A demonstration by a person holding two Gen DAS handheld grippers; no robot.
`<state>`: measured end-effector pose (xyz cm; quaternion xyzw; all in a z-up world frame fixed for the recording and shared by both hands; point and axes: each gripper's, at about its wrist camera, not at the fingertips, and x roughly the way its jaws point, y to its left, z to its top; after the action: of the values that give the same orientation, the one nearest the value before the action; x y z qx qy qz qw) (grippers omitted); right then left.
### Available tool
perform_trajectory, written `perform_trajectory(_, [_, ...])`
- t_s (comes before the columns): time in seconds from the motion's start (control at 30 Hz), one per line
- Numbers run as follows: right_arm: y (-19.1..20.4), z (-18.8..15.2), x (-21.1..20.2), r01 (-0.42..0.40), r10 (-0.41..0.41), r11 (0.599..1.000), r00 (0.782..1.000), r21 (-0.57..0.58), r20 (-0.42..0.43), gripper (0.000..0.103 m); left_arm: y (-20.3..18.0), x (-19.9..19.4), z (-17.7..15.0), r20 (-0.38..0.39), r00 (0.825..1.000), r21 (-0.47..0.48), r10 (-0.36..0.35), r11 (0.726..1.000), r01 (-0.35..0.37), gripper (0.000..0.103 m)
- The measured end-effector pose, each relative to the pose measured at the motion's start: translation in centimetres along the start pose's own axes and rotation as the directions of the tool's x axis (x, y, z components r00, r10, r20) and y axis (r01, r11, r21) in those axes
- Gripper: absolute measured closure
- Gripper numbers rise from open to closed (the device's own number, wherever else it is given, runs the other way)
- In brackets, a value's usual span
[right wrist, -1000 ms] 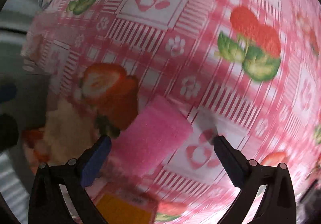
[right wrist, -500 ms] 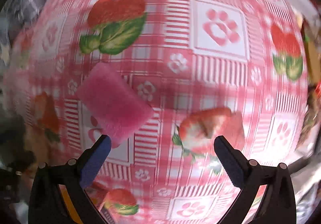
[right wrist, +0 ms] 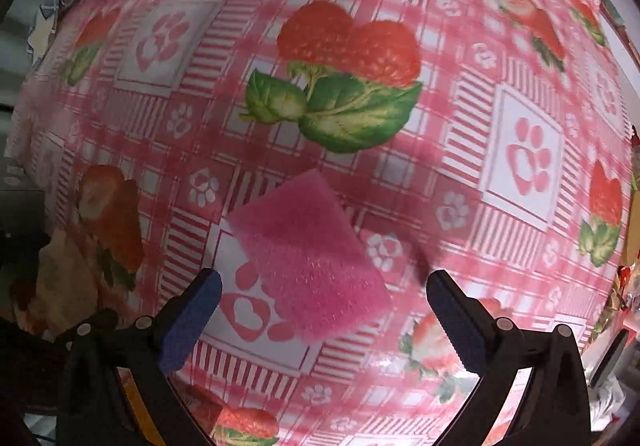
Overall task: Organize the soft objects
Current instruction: 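Grasp the beige knit cloth with the left tool while the right grasps the pink sponge, then carry the beige cloth and pink sponge with both tools over the white box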
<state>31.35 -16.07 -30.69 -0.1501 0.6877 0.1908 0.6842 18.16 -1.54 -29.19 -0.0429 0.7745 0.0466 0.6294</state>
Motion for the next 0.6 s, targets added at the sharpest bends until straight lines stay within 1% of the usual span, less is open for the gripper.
perform_trajectory(0.07, [0.2, 0.7, -0.1, 0.01, -0.01, 1.0, 1.0, -0.013, 0.009, 0.0, -0.1, 0.7, 0.0, -0.014, 1.0, -0.009, -0.003, 1.0, 0.002, 0.0])
perform_trajectory(0.17, [0.9, 0.4, 0.1, 0.01, -0.009, 1.0, 1.0, -0.013, 0.021, 0.0, -0.4, 1.4, -0.3, -0.02, 1.0, -0.011, 0.008, 1.0, -0.009, 0.0])
perform_trajectory(0.27, [2.1, -2.2, 0.4, 0.011, -0.011, 1.0, 0.999, -0.012, 0.031, 0.0, -0.9, 1.9, -0.3, -0.028, 0.999, -0.006, 0.023, 1.0, -0.023, 0.0])
perform_trajectory(0.33, [2.0, -2.5, 0.4, 0.012, -0.012, 1.0, 1.0, -0.022, 0.021, 0.0, -1.6, 2.4, 0.0, -0.04, 0.999, -0.006, 0.026, 1.0, -0.026, 0.0])
perform_trajectory(0.37, [2.2, -2.8, 0.3, 0.012, -0.012, 1.0, 1.0, -0.016, 0.014, 0.0, -1.7, 2.5, 0.1, -0.054, 0.998, -0.006, 0.026, 1.0, -0.026, 0.0])
perform_trajectory(0.4, [2.4, -3.2, 0.4, 0.012, -0.012, 1.0, 1.0, 0.0, 0.007, 0.0, -1.9, 2.8, 1.2, -0.08, 0.996, -0.002, 0.027, 1.0, -0.028, 0.0])
perform_trajectory(0.43, [2.3, -3.0, 0.7, 0.013, -0.013, 1.0, 1.0, 0.017, 0.002, 0.0, -2.1, 3.0, 1.4, -0.096, 0.995, 0.003, 0.029, 1.0, -0.029, 0.0])
perform_trajectory(0.47, [2.1, -3.0, 0.8, 0.016, -0.016, 1.0, 1.0, 0.02, 0.006, 0.003, -2.1, 3.1, 1.6, -0.099, 0.995, 0.006, 0.029, 1.0, -0.029, 0.0])
perform_trajectory(0.53, [2.1, -3.5, 0.3, 0.018, -0.019, 1.0, 0.999, 0.012, 0.029, 0.016, -1.8, 3.2, 1.6, -0.083, 0.996, 0.005, 0.024, 1.0, -0.024, 0.004])
perform_trajectory(0.57, [2.2, -3.8, -0.2, 0.019, -0.019, 1.0, 0.999, -0.001, 0.042, 0.029, -1.9, 3.0, 1.4, -0.07, 0.997, 0.009, 0.025, 1.0, -0.024, 0.006])
perform_trajectory(0.6, [2.3, -4.0, -0.7, 0.021, -0.02, 1.0, 0.998, -0.017, 0.056, 0.048, -2.1, 2.8, 1.1, -0.057, 0.998, 0.016, 0.026, 1.0, -0.025, 0.012])
